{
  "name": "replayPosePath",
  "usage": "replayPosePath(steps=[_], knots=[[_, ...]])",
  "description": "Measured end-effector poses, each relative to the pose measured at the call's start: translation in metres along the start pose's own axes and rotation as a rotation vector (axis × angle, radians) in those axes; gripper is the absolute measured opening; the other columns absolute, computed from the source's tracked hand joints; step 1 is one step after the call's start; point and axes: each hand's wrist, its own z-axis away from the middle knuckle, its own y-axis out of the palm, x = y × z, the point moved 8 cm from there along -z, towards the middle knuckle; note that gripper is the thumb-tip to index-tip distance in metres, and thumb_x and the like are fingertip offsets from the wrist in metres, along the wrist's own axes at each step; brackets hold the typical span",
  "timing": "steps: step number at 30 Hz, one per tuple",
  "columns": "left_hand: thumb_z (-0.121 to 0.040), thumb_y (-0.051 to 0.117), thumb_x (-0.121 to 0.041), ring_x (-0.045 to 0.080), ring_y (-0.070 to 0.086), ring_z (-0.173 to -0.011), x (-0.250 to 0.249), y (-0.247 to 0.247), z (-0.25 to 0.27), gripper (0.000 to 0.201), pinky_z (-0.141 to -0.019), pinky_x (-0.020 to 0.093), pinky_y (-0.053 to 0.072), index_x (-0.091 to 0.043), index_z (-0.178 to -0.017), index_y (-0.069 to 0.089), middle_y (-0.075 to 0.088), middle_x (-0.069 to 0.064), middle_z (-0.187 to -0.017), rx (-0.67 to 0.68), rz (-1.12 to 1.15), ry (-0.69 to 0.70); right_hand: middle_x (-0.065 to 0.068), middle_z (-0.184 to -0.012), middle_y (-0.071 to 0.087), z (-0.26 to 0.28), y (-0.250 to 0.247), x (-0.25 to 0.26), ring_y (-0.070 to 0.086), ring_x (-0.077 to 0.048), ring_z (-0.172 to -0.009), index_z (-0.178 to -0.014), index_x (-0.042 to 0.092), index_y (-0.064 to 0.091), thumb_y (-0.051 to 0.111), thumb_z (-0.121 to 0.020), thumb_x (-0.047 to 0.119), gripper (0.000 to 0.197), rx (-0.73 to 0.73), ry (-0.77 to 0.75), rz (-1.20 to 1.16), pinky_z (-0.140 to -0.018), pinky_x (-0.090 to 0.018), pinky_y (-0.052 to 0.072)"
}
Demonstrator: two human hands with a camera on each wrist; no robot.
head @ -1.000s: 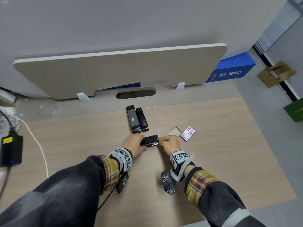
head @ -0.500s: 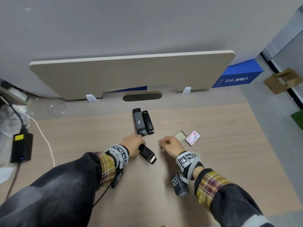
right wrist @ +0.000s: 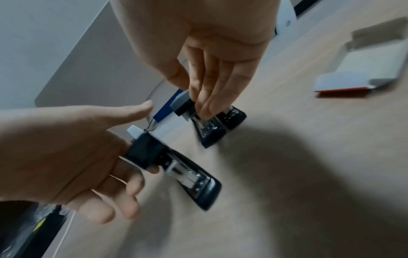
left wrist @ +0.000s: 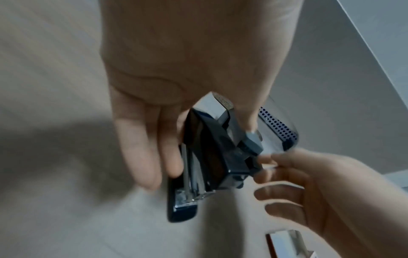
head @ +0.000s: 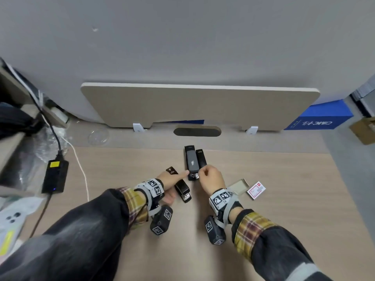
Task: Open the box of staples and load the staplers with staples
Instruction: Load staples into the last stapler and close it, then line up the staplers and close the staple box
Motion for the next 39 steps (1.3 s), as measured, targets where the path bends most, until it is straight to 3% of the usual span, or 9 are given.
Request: replayPosePath(steps=[3,5,12,19,26,29,32,35,39], knots=[[-0.071,0.078,-0.035,0.030,0.070,-0.059,-0.005,0.009,-0.001,0.042,-0.057,0.034,0.059,0.000,-0.085,0.061,0.069,0.021,-0.073,0.072,0.147,-0.062,-0.008,-0.088,0.069,-0.008,0.001,0.017,0.062,-0.030,-0.085,-0.087,0.014,0.062,0.049,-0.089,0.024,0.017,-0.028,-0.008,-0.008,-0.075,-0.035,0.050],[-0.066,0.073,-0.019,0.035,0.073,-0.070,-0.008,0.006,-0.012,0.034,-0.066,0.046,0.061,0.003,-0.089,0.063,0.070,0.024,-0.080,0.035,0.253,-0.058,-0.007,-0.087,0.069,-0.012,0.001,0.020,0.061,-0.030,-0.084,-0.085,0.017,0.060,0.049,-0.086,0.023,0.012,-0.011,0.002,0.014,-0.075,-0.036,0.051],[-0.087,0.056,-0.035,0.030,0.066,-0.075,-0.057,-0.036,-0.030,0.032,-0.070,0.035,0.056,-0.004,-0.085,0.063,0.069,0.009,-0.081,-0.325,-0.356,0.278,-0.002,-0.087,0.068,-0.021,-0.016,0.006,0.062,-0.027,-0.085,-0.084,0.022,0.060,0.051,-0.085,0.020,0.010,-0.038,0.028,0.034,-0.074,-0.034,0.051],[-0.093,0.051,-0.034,0.037,0.061,-0.090,-0.084,-0.034,-0.043,0.033,-0.070,0.034,0.043,-0.003,-0.103,0.054,0.063,0.015,-0.092,-0.429,-0.331,0.387,0.000,-0.094,0.067,-0.014,-0.065,-0.044,0.064,-0.027,-0.089,-0.096,0.023,0.060,0.051,-0.086,0.025,0.014,-0.137,0.124,0.128,-0.078,-0.035,0.052],[-0.095,0.032,-0.059,0.033,0.062,-0.090,-0.081,-0.031,-0.034,0.056,-0.072,0.036,0.046,-0.009,-0.109,0.053,0.067,0.013,-0.100,-0.480,-0.434,0.419,-0.006,-0.117,0.045,0.001,-0.081,-0.093,0.056,-0.031,-0.107,-0.119,0.018,0.042,0.068,-0.067,0.050,0.066,-0.008,0.279,0.534,-0.083,-0.037,0.047],[-0.095,0.032,-0.058,0.033,0.062,-0.094,-0.082,-0.045,-0.015,0.053,-0.081,0.042,0.051,-0.012,-0.111,0.051,0.064,0.012,-0.106,-0.605,-0.383,0.468,-0.006,-0.119,0.043,0.005,-0.061,-0.102,0.055,-0.029,-0.107,-0.118,0.017,0.040,0.072,-0.067,0.052,0.070,0.056,0.215,0.656,-0.081,-0.037,0.049],[-0.096,0.039,-0.049,0.026,0.059,-0.082,-0.091,-0.042,0.013,0.033,-0.072,0.037,0.049,-0.018,-0.101,0.050,0.060,0.004,-0.093,-0.665,-0.363,0.592,-0.008,-0.119,0.044,0.007,-0.047,-0.100,0.054,-0.030,-0.103,-0.117,0.015,0.041,0.067,-0.075,0.041,0.056,0.024,0.101,0.673,-0.078,-0.039,0.049],[-0.095,0.046,-0.035,0.020,0.052,-0.068,-0.107,-0.018,0.037,0.017,-0.060,0.032,0.040,-0.020,-0.089,0.052,0.051,-0.004,-0.076,-0.612,-0.397,0.778,-0.007,-0.117,0.047,0.013,-0.038,-0.094,0.053,-0.031,-0.104,-0.119,0.017,0.043,0.062,-0.080,0.034,0.047,0.049,-0.037,0.645,-0.080,-0.040,0.050],[-0.091,0.052,-0.022,0.022,0.052,-0.068,-0.121,0.042,0.060,0.015,-0.062,0.035,0.044,-0.013,-0.080,0.056,0.047,-0.006,-0.069,-0.430,-0.458,0.992,-0.004,-0.126,0.046,0.028,-0.041,-0.100,0.050,-0.030,-0.111,-0.139,0.022,0.034,0.064,-0.077,0.030,0.069,0.126,-0.174,0.615,-0.087,-0.039,0.047]])
